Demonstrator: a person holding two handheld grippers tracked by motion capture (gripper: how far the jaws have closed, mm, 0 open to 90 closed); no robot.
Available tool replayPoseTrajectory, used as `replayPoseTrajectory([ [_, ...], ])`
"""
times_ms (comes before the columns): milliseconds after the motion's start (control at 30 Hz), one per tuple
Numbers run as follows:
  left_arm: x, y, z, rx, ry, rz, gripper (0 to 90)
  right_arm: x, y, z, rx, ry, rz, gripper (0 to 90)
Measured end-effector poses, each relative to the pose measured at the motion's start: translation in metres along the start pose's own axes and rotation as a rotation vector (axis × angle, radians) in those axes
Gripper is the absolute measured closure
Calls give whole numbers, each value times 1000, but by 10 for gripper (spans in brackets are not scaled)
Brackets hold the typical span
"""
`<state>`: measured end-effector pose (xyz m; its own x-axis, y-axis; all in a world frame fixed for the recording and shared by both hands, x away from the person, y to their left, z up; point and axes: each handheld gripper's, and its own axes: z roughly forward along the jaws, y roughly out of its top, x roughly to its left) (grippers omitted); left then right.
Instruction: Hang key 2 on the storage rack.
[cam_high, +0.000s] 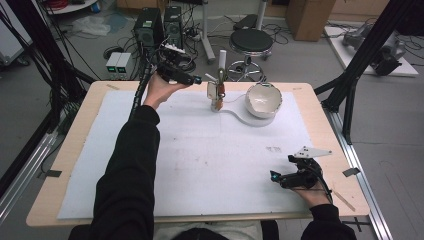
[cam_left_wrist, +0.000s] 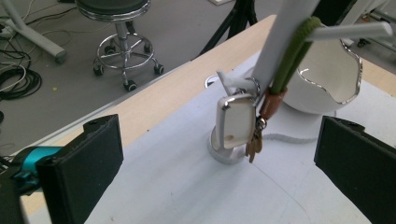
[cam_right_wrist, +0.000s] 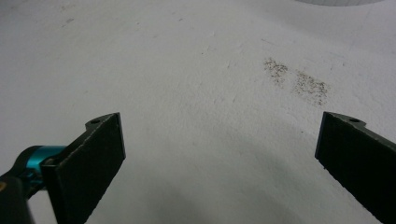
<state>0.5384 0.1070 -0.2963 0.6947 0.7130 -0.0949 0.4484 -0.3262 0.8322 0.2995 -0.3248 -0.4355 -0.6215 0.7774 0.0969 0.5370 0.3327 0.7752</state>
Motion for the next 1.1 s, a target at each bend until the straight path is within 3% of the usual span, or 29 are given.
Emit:
replayPoseTrajectory([
  [233,-2,-18,-14,-7,-15,0,17,0,0,-1,6,0,5,6],
  [500,2,-42,-37,-11,-4,-7,17,0,1,0,7,-1,3,7],
  [600,6,-51,-46,-7,9,-16,17,0,1,1,7,2,2,6],
  [700,6,-61,-53,-40,-13,-51,17,1,1,1,7,-2,3,7],
  [967,1,-80,-67,-20,-4,-35,17,1,3,2,-3,-2,-3,7],
  [1100,3,-91,-76,-14,10,-46,17,2,3,3,4,-2,-6,7],
])
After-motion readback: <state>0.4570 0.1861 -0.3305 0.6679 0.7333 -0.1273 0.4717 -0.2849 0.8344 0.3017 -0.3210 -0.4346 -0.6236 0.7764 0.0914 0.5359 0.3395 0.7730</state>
